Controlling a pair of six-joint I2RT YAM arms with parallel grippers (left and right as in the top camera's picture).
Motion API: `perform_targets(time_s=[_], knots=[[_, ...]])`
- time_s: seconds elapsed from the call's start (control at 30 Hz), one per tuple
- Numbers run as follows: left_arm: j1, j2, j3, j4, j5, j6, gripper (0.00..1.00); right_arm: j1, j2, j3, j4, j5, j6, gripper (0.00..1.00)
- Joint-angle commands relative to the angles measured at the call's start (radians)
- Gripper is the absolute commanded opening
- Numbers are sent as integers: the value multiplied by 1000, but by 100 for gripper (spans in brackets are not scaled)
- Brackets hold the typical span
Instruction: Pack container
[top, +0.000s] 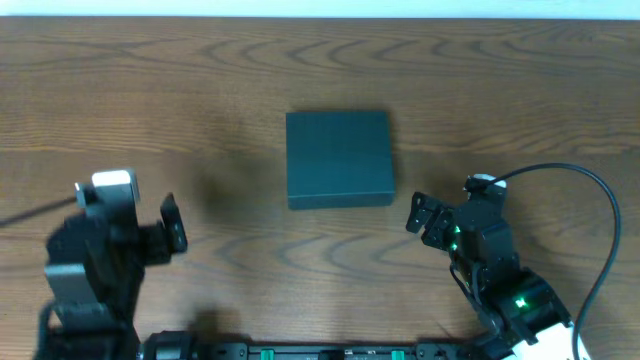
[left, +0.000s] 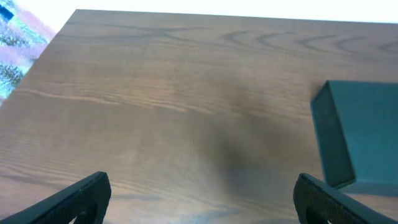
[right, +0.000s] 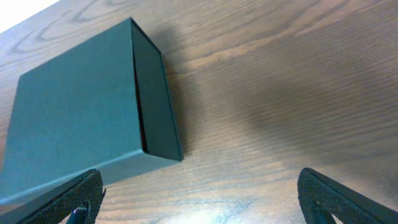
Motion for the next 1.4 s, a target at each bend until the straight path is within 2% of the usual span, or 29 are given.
perform_targets(time_s=[0.0, 0.1, 0.3, 0.47, 0.9, 1.1, 1.37], knots=[[8, -121, -140, 44, 13, -7, 95, -13, 0, 13, -2, 10, -12, 99], [8, -234, -289, 108, 14, -8, 95, -13, 0, 13, -2, 10, -12, 99], [8, -418, -535, 233, 23, -100, 95, -13, 0, 13, -2, 10, -12, 99], [8, -481, -653, 312, 20, -99, 95, -13, 0, 13, -2, 10, -12, 99], [8, -566, -789, 361, 18, -80, 95, -13, 0, 13, -2, 10, -12, 99], [8, -565, -788, 359, 17, -24, 95, -13, 0, 13, -2, 10, -12, 99], [8, -564, -788, 359, 18, -24, 95, -13, 0, 13, -2, 10, -12, 99]])
